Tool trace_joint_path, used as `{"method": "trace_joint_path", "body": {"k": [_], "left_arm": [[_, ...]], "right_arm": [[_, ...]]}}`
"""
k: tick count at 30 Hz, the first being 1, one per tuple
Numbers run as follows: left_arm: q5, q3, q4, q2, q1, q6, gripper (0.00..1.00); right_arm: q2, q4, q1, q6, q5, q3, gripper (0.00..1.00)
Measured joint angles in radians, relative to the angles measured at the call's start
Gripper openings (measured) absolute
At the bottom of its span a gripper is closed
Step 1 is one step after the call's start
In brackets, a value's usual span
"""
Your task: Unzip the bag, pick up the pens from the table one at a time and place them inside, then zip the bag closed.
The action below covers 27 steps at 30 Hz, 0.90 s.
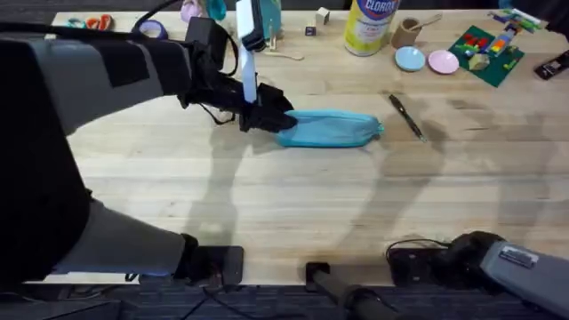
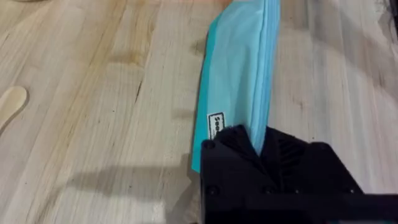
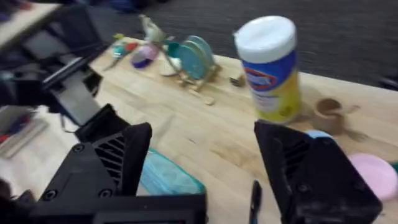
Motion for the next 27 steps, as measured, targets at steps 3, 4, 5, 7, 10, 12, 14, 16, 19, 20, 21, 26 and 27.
{"method": "trace_joint_path", "body": {"k": [3, 4, 5, 7, 10, 12, 14, 16, 19, 20, 21, 26, 27], "left_arm": [[0.000, 0.000, 0.001, 0.000, 0.000, 0.000, 0.041], [0.000, 0.000, 0.002, 0.000, 0.000, 0.000, 0.041], [0.000, 0.000, 0.003, 0.000, 0.000, 0.000, 0.041], [0.000, 0.000, 0.004, 0.000, 0.000, 0.000, 0.041], [0.000, 0.000, 0.004, 0.000, 0.000, 0.000, 0.041], [0.001, 0.000, 0.004, 0.000, 0.000, 0.000, 0.041], [0.001, 0.000, 0.004, 0.000, 0.000, 0.000, 0.041], [0.001, 0.000, 0.004, 0.000, 0.000, 0.000, 0.041], [0.000, 0.000, 0.005, 0.000, 0.000, 0.000, 0.041], [0.000, 0.000, 0.008, 0.000, 0.000, 0.000, 0.041], [0.001, 0.000, 0.010, 0.000, 0.000, 0.000, 0.041], [0.001, 0.000, 0.015, 0.000, 0.000, 0.000, 0.041], [0.000, 0.000, 0.015, 0.000, 0.000, 0.000, 0.041]], "right_arm": [[0.061, 0.000, 0.015, -0.051, -0.059, 0.000, 0.994], [0.078, 0.000, 0.025, -0.062, -0.060, 0.000, 0.994], [0.089, -0.002, 0.036, -0.071, -0.055, 0.000, 0.995], [0.106, -0.012, 0.069, -0.093, -0.022, 0.000, 0.993], [0.117, -0.053, 0.129, -0.156, 0.048, 0.000, 0.993], [0.117, -0.092, 0.170, -0.212, 0.103, 0.000, 0.994], [0.117, -0.138, 0.207, -0.271, 0.163, 0.000, 0.994], [0.117, -0.194, 0.242, -0.344, 0.226, 0.000, 0.994], [0.118, -0.221, 0.270, -0.448, 0.295, 0.000, 0.995], [0.118, -0.219, 0.271, -0.478, 0.311, 0.000, 0.995], [0.118, -0.215, 0.271, -0.506, 0.331, 0.000, 0.995], [0.118, -0.152, 0.266, -0.634, 0.494, 0.000, 0.995], [0.118, -0.153, 0.264, -0.650, 0.527, 0.000, 0.995]]}}
